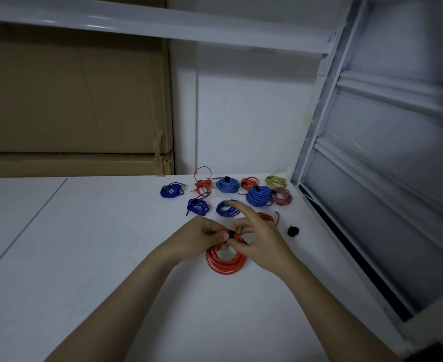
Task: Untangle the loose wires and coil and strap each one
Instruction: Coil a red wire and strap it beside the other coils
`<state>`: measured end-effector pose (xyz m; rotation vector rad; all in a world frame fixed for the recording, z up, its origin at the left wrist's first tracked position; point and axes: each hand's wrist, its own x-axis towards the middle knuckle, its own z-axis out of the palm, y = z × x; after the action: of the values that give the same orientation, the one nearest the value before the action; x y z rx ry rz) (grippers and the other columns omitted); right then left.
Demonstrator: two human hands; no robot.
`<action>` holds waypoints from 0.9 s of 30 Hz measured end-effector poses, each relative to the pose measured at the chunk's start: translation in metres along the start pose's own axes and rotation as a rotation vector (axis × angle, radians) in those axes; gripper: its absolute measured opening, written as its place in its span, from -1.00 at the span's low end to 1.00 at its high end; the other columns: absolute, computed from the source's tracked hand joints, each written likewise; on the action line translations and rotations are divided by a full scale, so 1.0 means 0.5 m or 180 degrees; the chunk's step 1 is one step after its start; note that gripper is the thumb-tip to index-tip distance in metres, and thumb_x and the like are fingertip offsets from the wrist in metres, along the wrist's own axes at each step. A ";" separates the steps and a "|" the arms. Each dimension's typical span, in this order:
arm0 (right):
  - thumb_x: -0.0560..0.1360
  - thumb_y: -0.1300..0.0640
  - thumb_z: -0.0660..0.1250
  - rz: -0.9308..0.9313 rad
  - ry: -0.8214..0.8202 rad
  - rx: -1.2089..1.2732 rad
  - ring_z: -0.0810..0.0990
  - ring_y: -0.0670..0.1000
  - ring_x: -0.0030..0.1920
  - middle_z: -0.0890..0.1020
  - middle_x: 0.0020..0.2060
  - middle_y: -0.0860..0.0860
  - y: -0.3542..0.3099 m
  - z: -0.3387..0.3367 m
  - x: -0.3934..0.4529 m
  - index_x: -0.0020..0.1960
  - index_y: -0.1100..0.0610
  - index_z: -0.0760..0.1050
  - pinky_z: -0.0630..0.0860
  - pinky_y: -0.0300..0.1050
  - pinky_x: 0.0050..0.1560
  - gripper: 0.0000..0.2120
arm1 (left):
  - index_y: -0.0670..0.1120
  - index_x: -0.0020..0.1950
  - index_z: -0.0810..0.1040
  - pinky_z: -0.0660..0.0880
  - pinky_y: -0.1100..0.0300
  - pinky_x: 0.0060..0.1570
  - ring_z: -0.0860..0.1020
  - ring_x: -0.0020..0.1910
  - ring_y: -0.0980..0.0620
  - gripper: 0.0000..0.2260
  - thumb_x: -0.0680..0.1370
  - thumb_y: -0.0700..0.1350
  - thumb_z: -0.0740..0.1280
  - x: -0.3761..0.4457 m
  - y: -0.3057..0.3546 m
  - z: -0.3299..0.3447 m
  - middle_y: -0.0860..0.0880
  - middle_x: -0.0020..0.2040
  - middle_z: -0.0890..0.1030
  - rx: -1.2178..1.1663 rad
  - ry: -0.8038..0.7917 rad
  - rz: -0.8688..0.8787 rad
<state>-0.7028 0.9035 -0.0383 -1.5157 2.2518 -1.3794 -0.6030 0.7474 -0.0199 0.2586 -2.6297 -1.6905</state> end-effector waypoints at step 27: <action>0.44 0.23 0.46 0.0945 0.0704 0.0128 0.58 -0.20 -0.20 0.59 -0.20 -0.07 0.081 0.036 -0.006 0.08 0.20 0.61 0.51 -0.43 -0.17 -0.78 | -0.04 0.12 0.63 0.47 0.20 -0.06 0.55 -0.02 0.02 -0.79 0.55 0.00 0.34 0.083 -0.071 0.053 -0.04 0.05 0.60 0.1499 0.1261 -0.0389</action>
<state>-0.7198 0.8987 -0.0792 -1.0059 2.4332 -1.5504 -0.6415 0.7511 -0.0664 0.6869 -2.6882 -0.8871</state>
